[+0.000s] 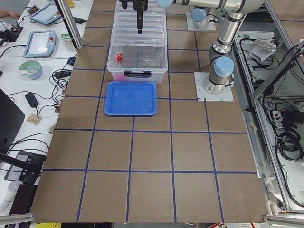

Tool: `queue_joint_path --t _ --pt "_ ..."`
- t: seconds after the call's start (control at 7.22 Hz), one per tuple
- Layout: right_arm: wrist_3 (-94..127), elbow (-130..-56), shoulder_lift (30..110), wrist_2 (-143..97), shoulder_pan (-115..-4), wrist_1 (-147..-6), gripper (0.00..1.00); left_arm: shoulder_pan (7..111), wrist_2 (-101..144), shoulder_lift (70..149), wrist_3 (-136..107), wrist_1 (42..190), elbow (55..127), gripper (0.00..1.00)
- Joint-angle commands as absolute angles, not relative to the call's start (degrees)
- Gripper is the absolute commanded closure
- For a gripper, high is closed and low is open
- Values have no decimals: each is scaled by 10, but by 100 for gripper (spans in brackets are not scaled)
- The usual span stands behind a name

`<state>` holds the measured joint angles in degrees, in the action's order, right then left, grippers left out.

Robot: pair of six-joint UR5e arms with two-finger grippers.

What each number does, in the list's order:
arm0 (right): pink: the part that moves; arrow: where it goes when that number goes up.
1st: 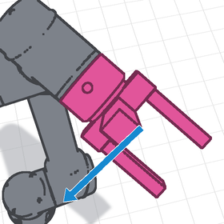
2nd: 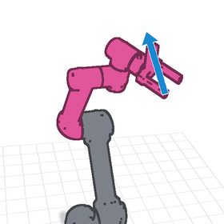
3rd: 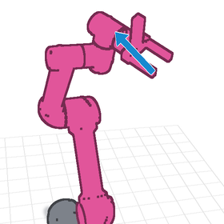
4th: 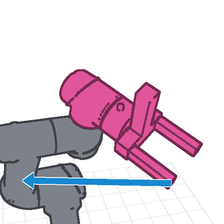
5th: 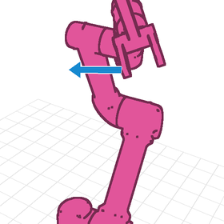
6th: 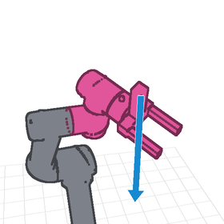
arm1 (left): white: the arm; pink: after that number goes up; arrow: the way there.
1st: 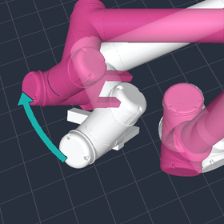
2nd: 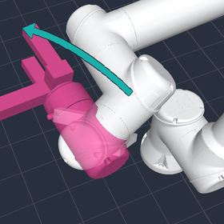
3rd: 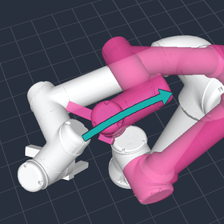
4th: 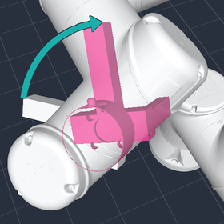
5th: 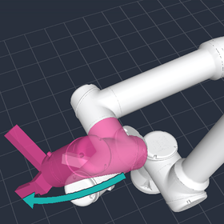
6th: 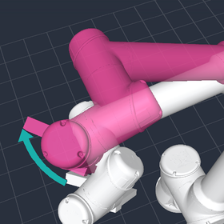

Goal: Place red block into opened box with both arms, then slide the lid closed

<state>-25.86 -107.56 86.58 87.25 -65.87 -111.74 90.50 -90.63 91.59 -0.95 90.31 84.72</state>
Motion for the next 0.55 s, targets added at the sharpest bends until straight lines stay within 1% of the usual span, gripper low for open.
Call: queue_joint_path --t 0.0,0.42 --pt "-223 -1077 864 859 -704 -1122 0 905 -910 913 -8 902 848 0" --pt "-150 -1078 859 858 -772 -1144 0 904 -911 911 -7 902 849 0"
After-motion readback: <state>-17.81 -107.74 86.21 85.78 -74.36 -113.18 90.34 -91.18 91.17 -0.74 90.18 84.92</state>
